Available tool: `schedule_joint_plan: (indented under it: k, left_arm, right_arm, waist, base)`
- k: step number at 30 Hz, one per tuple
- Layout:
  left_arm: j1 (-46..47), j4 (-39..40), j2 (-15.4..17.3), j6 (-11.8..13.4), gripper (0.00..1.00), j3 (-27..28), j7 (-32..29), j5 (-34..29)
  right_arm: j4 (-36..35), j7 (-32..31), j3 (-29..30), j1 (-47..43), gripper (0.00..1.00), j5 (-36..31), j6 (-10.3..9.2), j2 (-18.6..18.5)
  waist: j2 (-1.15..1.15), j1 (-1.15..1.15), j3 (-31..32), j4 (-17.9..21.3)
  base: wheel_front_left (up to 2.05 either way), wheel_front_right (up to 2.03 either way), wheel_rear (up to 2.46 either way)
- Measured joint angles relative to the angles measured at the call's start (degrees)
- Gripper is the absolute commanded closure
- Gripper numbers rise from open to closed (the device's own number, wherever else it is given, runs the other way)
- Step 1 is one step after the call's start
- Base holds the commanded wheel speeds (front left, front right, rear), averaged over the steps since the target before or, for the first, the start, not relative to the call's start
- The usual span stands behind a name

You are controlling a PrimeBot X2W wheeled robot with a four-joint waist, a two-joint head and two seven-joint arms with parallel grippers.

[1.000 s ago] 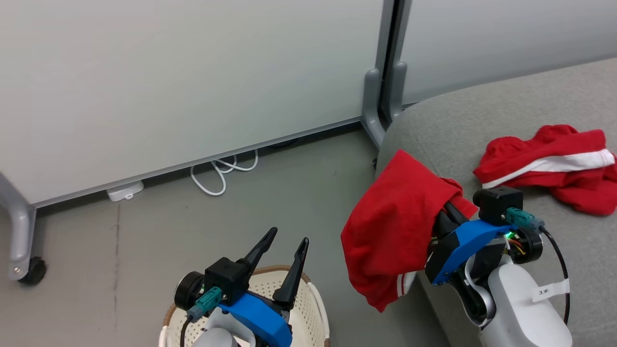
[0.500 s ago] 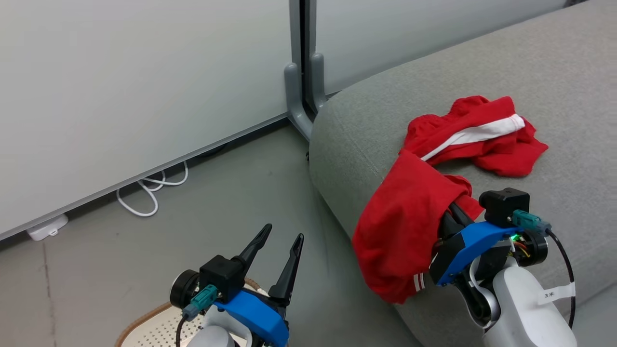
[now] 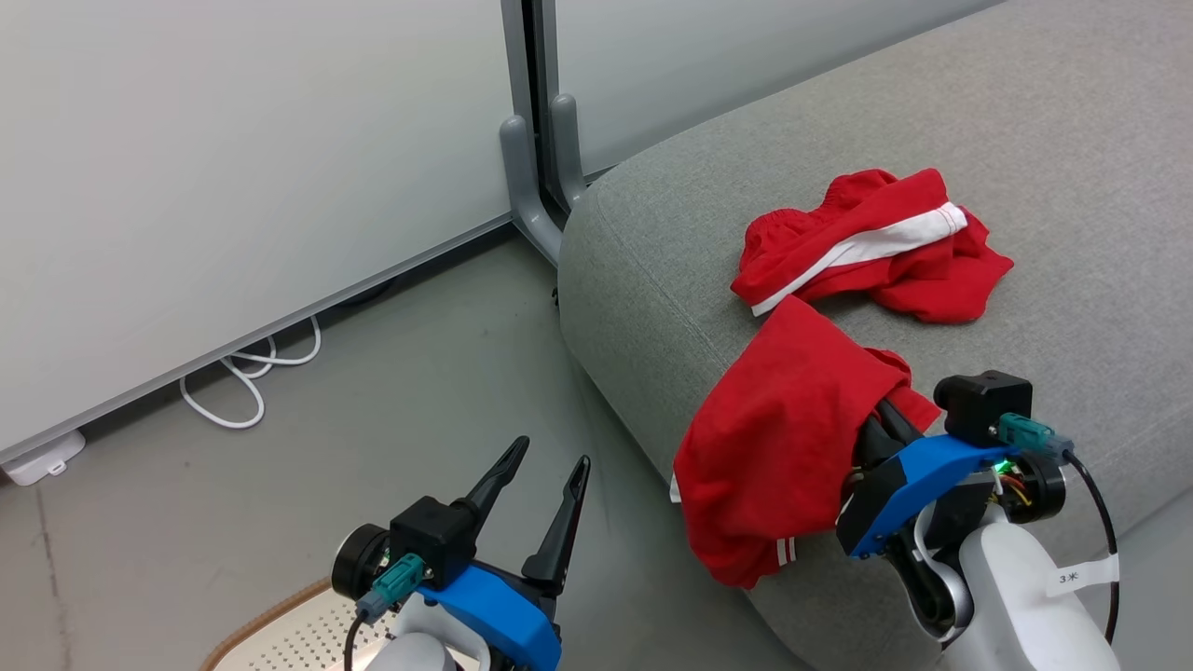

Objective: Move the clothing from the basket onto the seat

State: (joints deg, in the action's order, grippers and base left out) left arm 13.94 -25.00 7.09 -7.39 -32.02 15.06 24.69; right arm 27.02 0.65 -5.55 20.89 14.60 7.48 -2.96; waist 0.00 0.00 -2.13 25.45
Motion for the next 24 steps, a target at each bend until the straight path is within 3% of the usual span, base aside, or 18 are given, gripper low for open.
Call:
schedule_joint_plan:
  k: [12,24]
  left_arm:
    - [0.4,0.4,0.6,0.0,0.0,0.2,0.0,-0.5]
    - [2.8,1.3,2.4,0.0,0.0,0.0,0.0,-1.5]
  right_arm:
    - [-1.1,-0.1,5.0,5.2,1.0,0.3,0.01,-0.3]
    - [-3.8,-5.7,15.3,24.6,1.0,0.8,0.0,-8.1]
  waist:
    - [0.0,0.0,-1.8,-1.3]
    - [0.0,0.0,-6.4,-2.7]
  base:
    - [0.0,0.0,0.0]
    - [0.0,0.0,0.0]
